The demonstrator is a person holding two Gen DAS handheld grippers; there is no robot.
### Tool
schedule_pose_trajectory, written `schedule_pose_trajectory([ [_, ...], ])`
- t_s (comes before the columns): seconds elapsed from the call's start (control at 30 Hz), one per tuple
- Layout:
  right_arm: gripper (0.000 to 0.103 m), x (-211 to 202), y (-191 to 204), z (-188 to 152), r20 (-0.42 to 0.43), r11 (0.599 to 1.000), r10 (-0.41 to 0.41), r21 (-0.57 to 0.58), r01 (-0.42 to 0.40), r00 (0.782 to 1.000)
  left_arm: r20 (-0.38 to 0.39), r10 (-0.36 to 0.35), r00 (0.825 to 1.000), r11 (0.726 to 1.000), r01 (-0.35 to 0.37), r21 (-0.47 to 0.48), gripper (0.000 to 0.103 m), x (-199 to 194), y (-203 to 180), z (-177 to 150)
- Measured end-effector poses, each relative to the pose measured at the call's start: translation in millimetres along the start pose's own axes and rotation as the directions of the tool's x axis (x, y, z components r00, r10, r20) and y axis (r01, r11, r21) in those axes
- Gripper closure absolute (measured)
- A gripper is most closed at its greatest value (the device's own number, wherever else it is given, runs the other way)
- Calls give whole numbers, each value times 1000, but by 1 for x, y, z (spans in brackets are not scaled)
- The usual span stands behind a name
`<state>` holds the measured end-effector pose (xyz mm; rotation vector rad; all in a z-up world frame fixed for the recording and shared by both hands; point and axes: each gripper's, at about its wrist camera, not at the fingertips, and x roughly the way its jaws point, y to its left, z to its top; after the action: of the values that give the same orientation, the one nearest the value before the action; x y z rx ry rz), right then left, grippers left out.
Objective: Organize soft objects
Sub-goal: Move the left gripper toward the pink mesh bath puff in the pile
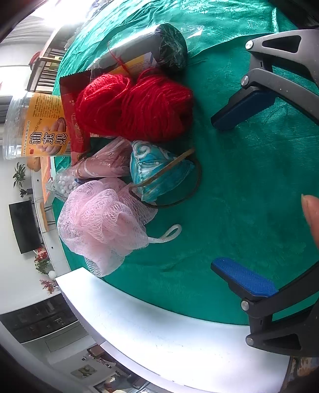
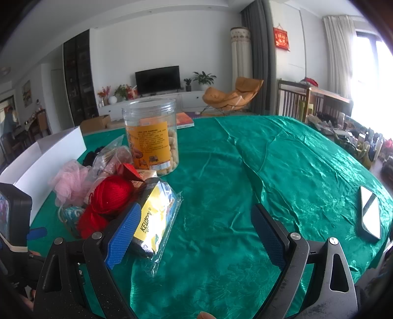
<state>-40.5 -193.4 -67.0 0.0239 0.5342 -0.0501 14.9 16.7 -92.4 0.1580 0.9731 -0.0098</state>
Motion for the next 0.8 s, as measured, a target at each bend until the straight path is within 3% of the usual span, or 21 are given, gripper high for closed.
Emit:
schedule_pose_trajectory([
  [0.27,11,1,0,-1,-3,1000,3,5,-3,1000,-44,-93,995,990,88,-110,0,12,19,2],
  [0.8,11,1,-3,-1,-4,1000,5,7,-5,1000,-50,-100,994,991,95,-99,0,14,18,4],
])
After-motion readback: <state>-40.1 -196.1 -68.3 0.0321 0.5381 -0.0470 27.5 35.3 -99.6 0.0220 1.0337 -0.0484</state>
